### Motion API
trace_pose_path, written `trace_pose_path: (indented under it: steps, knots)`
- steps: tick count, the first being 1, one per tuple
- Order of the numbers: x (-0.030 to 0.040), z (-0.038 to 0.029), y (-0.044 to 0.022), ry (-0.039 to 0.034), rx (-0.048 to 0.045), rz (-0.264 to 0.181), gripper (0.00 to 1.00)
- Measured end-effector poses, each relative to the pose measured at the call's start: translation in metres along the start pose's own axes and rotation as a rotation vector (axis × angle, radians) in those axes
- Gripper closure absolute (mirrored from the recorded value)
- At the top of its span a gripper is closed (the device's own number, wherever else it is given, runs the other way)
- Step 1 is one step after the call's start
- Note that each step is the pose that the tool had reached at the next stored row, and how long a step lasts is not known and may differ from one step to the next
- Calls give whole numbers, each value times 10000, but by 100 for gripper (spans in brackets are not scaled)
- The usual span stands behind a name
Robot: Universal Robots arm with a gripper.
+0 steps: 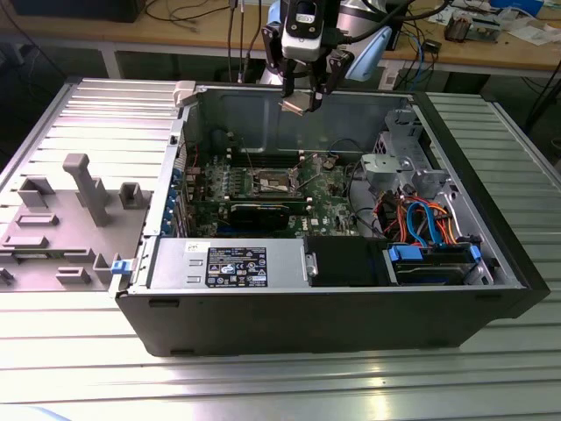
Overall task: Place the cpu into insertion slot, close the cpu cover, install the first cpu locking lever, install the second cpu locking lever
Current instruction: 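Place the cpu into insertion slot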
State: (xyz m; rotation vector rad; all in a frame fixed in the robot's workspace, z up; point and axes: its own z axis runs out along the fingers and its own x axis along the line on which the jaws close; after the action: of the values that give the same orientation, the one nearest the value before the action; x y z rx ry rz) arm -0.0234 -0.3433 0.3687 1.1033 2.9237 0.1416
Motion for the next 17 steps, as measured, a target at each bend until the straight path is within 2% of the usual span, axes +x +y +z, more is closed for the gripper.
trace_pose_path:
  steps: [17]
  knots:
    - [0,0,0,-38,-8,418,46]
